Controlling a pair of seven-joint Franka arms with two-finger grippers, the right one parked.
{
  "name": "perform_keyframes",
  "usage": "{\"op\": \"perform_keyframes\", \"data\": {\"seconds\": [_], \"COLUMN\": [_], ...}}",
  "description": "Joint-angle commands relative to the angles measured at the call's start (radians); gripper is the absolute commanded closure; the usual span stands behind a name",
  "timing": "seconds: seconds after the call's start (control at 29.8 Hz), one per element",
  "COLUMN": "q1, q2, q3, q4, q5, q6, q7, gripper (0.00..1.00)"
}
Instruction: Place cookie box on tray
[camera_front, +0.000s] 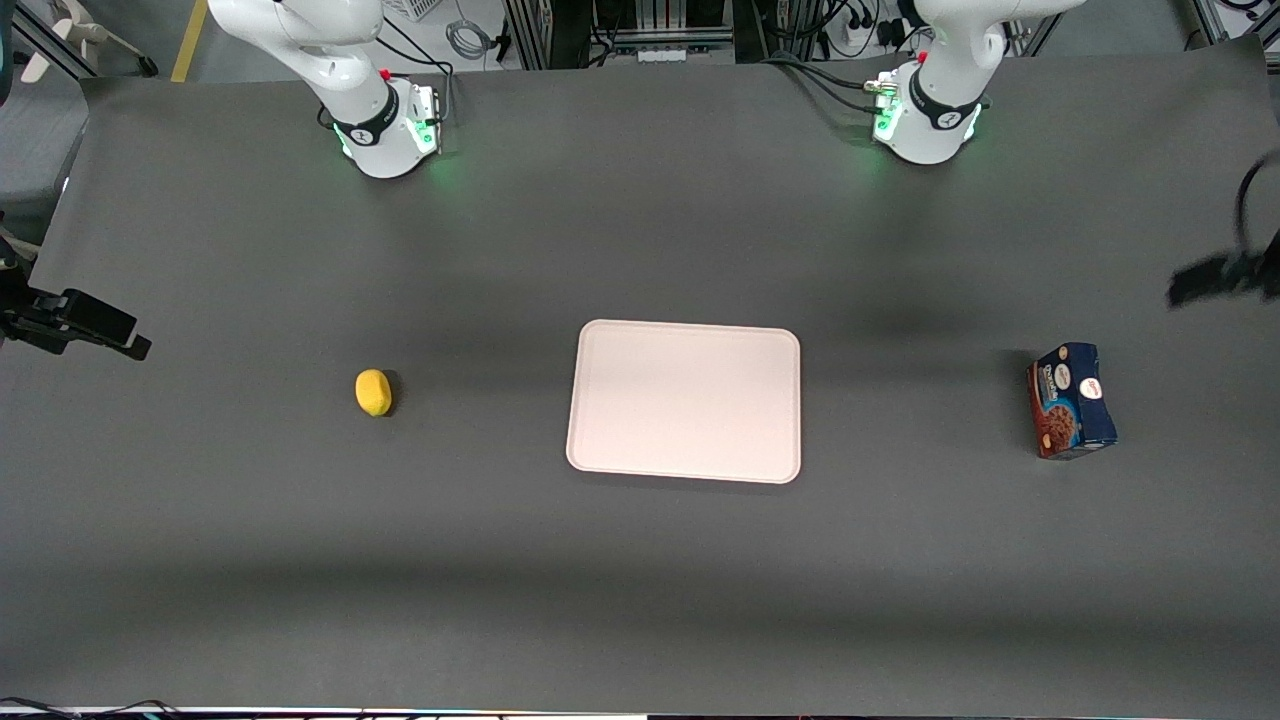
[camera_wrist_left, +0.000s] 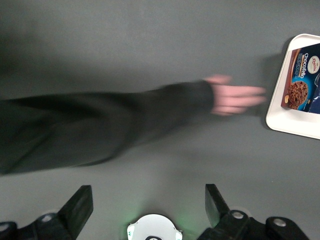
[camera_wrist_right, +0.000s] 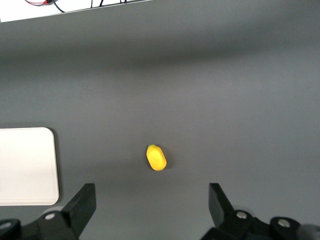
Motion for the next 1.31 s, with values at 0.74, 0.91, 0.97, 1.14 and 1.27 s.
{"op": "perform_keyframes", "data": {"seconds": [0.74,0.91,0.97,1.14,1.27], "q1": [0.01,0.01,0.01,0.01,0.01], "q2": [0.31,0.331,0.333,0.33,0.33], "q3": [0.039,0.039,0.039,0.039,0.039], "q4": [-0.336,-0.359,-0.358,-0.358,-0.354], "q5": [0.007,0.007,0.007,0.007,0.007], "q6": [0.664,0.712,0.706,0.695,0.695], "q7": [0.03,0.033,0.034,0.034,0.033], "gripper": [0.0,0.13,0.63,1.0,1.0]}}
